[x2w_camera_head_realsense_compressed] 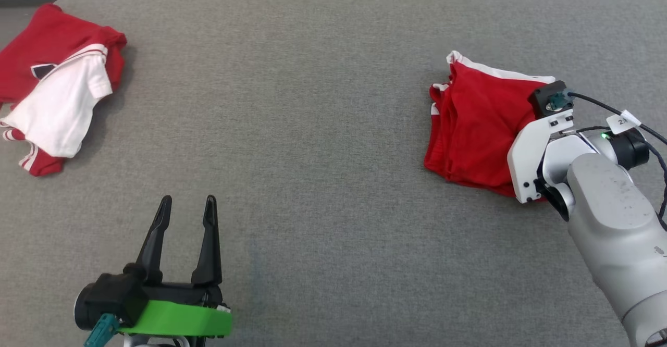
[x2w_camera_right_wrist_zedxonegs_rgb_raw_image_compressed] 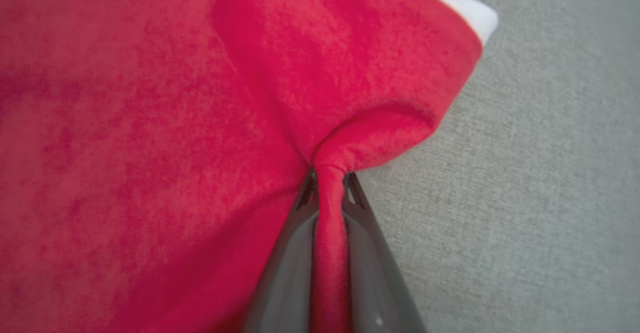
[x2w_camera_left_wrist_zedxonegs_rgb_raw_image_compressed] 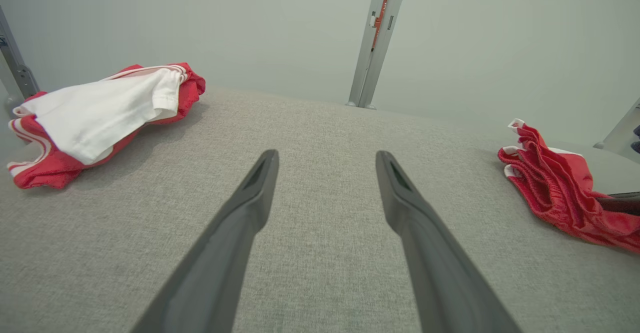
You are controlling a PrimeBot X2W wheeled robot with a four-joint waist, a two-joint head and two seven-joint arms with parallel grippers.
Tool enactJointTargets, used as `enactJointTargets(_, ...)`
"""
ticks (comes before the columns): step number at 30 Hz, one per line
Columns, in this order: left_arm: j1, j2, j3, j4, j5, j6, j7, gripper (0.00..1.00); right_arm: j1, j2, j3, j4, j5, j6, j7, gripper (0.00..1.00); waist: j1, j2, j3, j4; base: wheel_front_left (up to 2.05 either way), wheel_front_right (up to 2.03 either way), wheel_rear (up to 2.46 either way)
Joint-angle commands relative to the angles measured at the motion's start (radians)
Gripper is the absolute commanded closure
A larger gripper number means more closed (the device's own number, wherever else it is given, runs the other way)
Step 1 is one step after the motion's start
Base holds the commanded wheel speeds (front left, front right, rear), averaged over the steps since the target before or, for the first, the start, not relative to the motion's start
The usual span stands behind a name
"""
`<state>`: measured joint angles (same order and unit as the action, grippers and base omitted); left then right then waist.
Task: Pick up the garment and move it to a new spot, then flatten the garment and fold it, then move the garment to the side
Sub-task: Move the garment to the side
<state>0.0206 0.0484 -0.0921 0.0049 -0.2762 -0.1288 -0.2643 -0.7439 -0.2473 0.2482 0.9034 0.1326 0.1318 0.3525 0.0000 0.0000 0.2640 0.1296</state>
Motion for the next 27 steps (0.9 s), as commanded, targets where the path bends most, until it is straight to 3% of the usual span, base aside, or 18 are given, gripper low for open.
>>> enactJointTargets(1,-0.028,0.004,-0.001,-0.011,0.009,-0.003,0.0,0.0,0.054,-0.04,0.072,0.014,0.02,-0.002,0.041,1.0,0.0,0.0,0.024,-0.056,0.0,0.0,0.0)
enactJointTargets(6,-0.061,0.004,-0.009,-0.061,0.023,-0.003,0.0,0.0,0.0,-0.174,0.3,-0.114,0.09,-0.003,0.03,1.0,0.0,0.0,0.074,-0.162,0.0,0.0,0.0)
enactJointTargets(12,-0.117,0.025,-0.05,-0.146,0.032,-0.003,0.0,0.0,-0.089,-0.326,0.414,-0.193,0.102,-0.002,-0.071,1.0,0.0,0.0,0.151,-0.256,0.0,0.0,0.0)
enactJointTargets(19,-0.169,0.082,-0.142,-0.257,0.047,-0.003,0.0,0.0,-0.17,-0.431,0.424,-0.153,0.031,-0.002,-0.205,1.0,0.0,0.0,0.241,-0.324,0.0,0.0,0.0)
enactJointTargets(27,-0.175,0.139,-0.242,-0.321,0.056,-0.003,0.0,0.0,-0.193,-0.477,0.325,-0.042,-0.119,-0.002,-0.307,1.0,0.0,0.0,0.283,-0.346,0.0,0.0,0.0)
